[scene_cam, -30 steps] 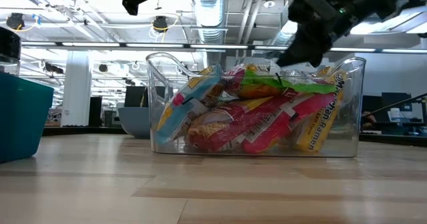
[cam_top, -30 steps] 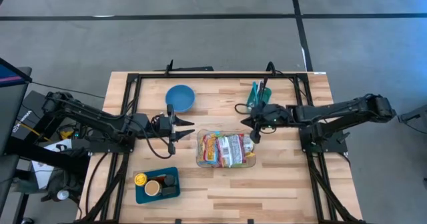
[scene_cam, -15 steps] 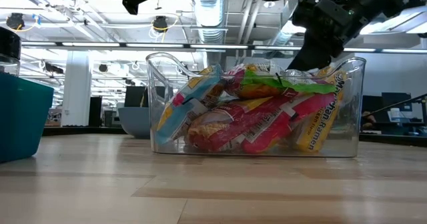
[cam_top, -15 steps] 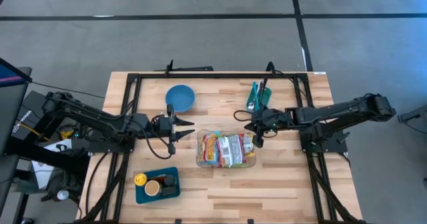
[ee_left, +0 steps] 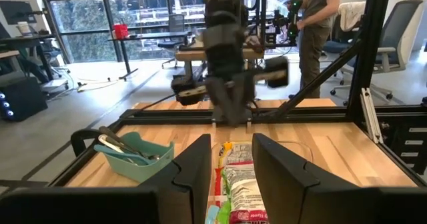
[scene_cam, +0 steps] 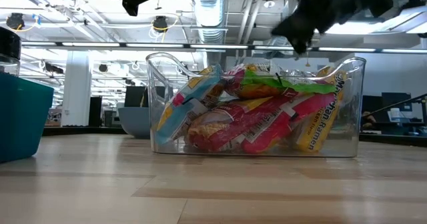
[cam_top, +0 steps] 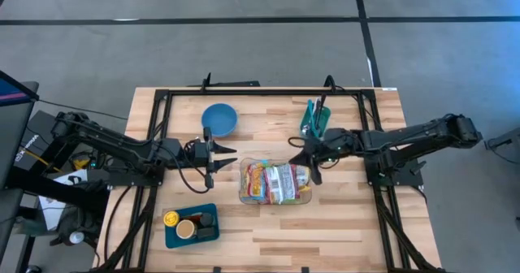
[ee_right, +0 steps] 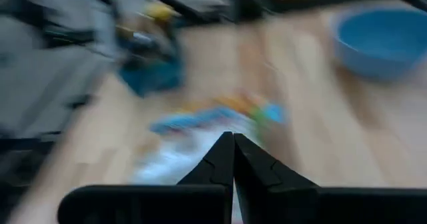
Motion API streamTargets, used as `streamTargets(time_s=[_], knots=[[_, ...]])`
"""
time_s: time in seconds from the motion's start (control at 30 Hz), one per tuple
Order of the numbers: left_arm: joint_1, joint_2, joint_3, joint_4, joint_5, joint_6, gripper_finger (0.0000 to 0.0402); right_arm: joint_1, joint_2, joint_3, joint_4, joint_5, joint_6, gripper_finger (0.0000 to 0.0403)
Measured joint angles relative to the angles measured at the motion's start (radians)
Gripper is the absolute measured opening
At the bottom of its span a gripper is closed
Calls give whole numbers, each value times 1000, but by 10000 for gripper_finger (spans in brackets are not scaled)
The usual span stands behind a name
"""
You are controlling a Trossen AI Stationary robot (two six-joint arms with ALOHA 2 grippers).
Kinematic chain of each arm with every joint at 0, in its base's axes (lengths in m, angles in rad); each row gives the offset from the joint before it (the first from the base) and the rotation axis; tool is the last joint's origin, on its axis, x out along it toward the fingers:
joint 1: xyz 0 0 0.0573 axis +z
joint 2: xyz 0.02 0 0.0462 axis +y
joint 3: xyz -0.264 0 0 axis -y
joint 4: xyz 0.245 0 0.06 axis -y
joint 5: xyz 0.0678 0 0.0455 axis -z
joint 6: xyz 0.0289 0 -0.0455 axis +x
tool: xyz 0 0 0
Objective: Pick & Place Food Item
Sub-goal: Return to Home Position
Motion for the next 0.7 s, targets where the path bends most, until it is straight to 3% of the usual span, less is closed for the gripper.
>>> streamTargets(time_s=[0.13, 0.27, 0.57, 0.7], knots=[[0, 0, 0, 0, 8, -1, 104, -1, 5, 0, 129, -183, -37, 0], [0, 0, 0, 2, 95, -1, 104, -3, 5, 0, 222, -291, -45, 0], [74, -54, 0, -24, 237, -98, 104, -78, 1, 0, 244, -301, -44, 0], [90, -97, 0, -71, 243, -96, 104, -131, 1, 0, 244, -301, -45, 0]])
